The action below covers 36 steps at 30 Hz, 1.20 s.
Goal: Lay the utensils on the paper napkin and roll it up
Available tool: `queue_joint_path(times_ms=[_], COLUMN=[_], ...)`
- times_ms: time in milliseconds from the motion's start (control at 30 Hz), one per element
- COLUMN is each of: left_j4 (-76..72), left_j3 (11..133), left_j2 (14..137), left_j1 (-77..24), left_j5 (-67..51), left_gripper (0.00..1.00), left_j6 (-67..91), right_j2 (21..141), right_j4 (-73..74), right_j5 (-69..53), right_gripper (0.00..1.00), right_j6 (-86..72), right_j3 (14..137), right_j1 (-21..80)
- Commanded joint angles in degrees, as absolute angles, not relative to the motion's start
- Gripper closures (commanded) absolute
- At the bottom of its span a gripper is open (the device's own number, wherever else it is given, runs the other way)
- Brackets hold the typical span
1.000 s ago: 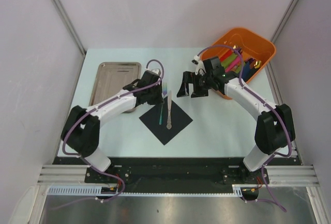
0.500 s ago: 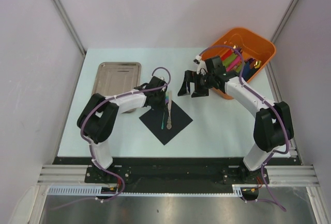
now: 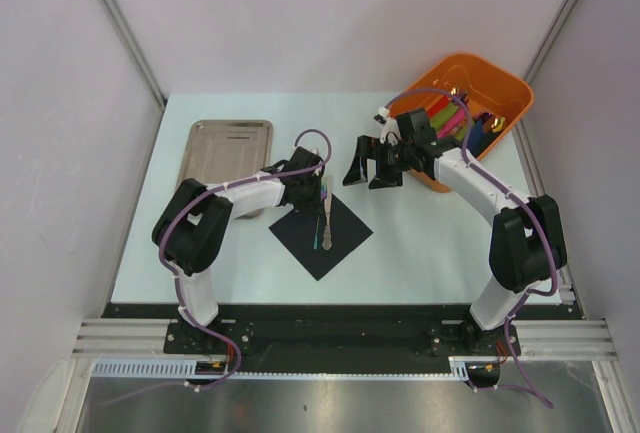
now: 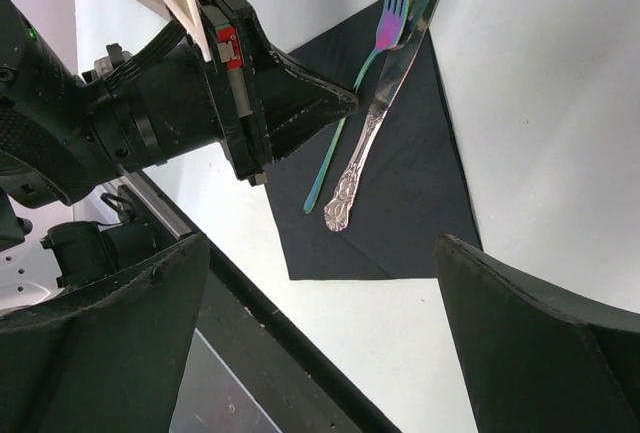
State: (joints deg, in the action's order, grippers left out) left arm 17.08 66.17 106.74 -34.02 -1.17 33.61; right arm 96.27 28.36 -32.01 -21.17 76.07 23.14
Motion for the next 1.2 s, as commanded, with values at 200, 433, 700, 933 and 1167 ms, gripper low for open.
queue_joint_path(times_ms=[200,433,700,933,1167], left_j4=[15.73,16.35,17.67,16.97,16.96], left_j3=[68.38,68.56,70.57,67.25,52.49], left_j2=[107.14,107.75,104.96,89.34,65.8], left_j1=[-34.28,-34.37,-33.75,-33.49,-33.4], left_j5=[-0.18,1.41,1.58,0.62,-11.21], left_gripper=[0.97,0.85,0.62,0.17,0.0], left_j6=[35.24,35.77,34.64,25.51,-7.39], right_j2=[95.63,95.54,95.28,93.69,91.76], right_j4=[26.1,25.84,26.28,28.47,28.04], right_j5=[-33.05,-33.05,-33.31,-36.9,-42.89], right_gripper=[0.0,0.0,0.0,0.0,0.0], right_j6=[-21.88,-21.97,-21.01,-15.92,-12.48], right_j3=[75.59,75.59,75.59,76.38,73.13], right_j1=[23.38,23.47,23.82,23.47,24.34])
